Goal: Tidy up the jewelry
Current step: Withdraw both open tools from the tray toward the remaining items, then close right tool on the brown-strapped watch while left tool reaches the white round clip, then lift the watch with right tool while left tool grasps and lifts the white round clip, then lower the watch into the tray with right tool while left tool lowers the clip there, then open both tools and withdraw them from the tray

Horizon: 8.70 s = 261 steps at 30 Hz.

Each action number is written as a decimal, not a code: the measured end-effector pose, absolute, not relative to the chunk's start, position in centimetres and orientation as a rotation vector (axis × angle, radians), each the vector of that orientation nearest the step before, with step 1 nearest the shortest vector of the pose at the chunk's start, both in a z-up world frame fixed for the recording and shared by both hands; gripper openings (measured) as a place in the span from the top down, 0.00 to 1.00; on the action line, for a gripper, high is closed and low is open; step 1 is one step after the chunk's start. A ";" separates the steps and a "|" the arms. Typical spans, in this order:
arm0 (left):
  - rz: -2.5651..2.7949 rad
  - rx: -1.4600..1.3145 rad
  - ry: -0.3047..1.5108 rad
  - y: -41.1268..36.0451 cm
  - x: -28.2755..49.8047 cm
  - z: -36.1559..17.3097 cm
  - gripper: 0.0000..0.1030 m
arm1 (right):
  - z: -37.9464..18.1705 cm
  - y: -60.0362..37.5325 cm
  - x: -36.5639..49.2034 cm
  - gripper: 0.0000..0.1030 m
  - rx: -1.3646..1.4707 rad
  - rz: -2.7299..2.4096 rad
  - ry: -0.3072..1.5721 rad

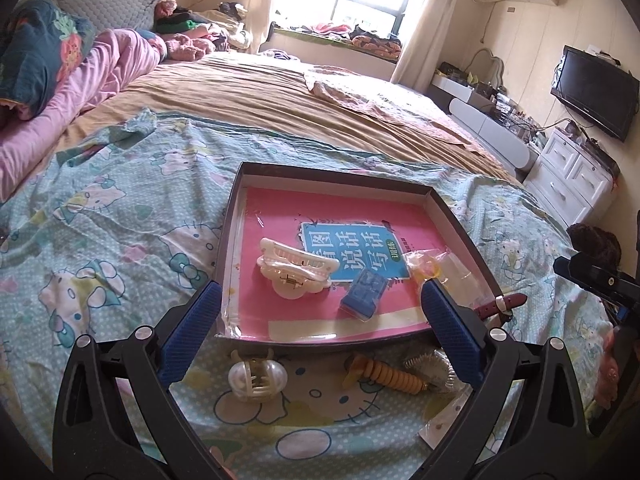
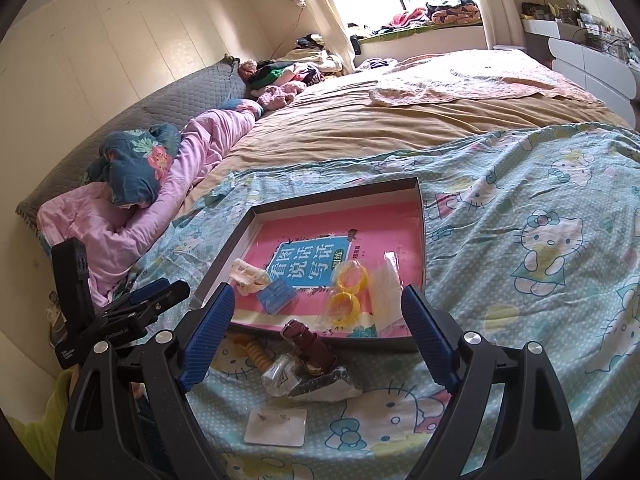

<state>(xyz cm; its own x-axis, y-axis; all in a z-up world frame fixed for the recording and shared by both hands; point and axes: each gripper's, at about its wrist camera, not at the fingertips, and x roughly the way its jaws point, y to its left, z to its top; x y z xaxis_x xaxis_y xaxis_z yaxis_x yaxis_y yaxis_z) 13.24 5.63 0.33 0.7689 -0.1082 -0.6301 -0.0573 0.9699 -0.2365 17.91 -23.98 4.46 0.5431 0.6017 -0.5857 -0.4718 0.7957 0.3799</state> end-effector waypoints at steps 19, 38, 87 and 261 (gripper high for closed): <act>0.002 -0.218 0.711 5.6 10.1 0.4 0.09 | 3.5 -23.6 14.9 0.18 0.136 0.663 0.775; 0.112 -0.266 0.895 7.7 9.6 -2.7 0.09 | 1.6 -20.4 13.3 0.18 0.064 0.689 0.810; 0.009 -0.201 0.847 4.9 10.8 -3.1 0.75 | 0.6 -21.2 13.4 0.85 0.053 0.653 0.753; 0.024 -0.317 0.674 6.7 12.3 0.0 0.09 | 4.5 -20.1 17.4 0.23 0.097 0.602 0.691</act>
<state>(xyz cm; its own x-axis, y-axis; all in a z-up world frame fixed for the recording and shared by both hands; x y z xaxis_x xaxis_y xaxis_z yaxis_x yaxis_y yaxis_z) 12.30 6.68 -0.01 0.7830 -0.0799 -0.6169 -0.1240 0.9517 -0.2807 17.44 -20.08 4.50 0.6085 0.5519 -0.5701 -0.4892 0.8266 0.2781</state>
